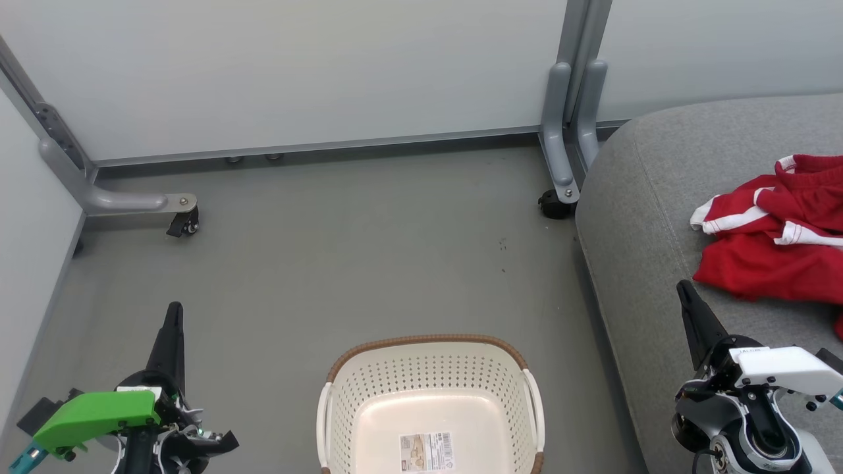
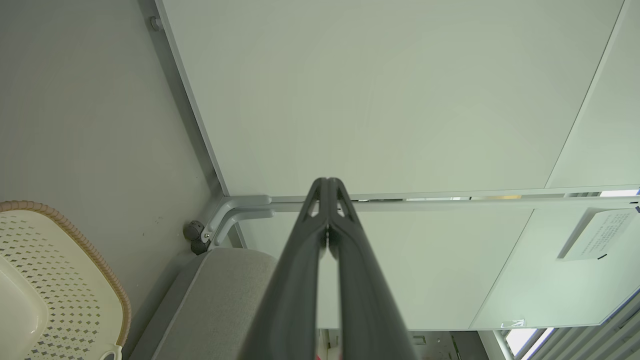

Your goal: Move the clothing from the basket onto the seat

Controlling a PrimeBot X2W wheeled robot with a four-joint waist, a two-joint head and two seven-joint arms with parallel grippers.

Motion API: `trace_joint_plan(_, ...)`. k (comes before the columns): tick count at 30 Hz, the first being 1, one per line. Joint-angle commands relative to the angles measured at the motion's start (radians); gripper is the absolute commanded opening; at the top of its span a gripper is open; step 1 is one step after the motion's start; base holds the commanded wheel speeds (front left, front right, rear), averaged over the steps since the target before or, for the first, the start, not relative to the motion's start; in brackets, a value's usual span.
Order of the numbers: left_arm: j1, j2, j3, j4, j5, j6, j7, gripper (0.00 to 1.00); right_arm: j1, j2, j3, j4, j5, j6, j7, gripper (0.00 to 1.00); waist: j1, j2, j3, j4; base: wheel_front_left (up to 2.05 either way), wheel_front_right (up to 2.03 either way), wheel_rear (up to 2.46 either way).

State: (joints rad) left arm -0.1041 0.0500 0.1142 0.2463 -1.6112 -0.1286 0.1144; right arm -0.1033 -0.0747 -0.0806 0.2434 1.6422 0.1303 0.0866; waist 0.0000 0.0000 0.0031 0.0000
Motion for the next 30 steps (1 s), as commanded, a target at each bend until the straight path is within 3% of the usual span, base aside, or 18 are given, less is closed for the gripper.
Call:
trace_joint_plan(1,-0.01,0.0,0.002,-0.002,-0.003,-0.005,0.003,0.0,-0.006,0.001,-0.002,0.002,-0.005,0.001,0.003,0.0,0.0,0.0,0.0,0.0,0.0,0.0,0.0)
trace_joint_plan(30,-0.01,0.0,0.002,-0.002,-0.003,-0.005,0.003,0.0,-0.007,0.009,-0.013,0.003,-0.013,0.001,0.01,0.0,0.0,0.0,0.0,0.0,0.0,0.0,0.0)
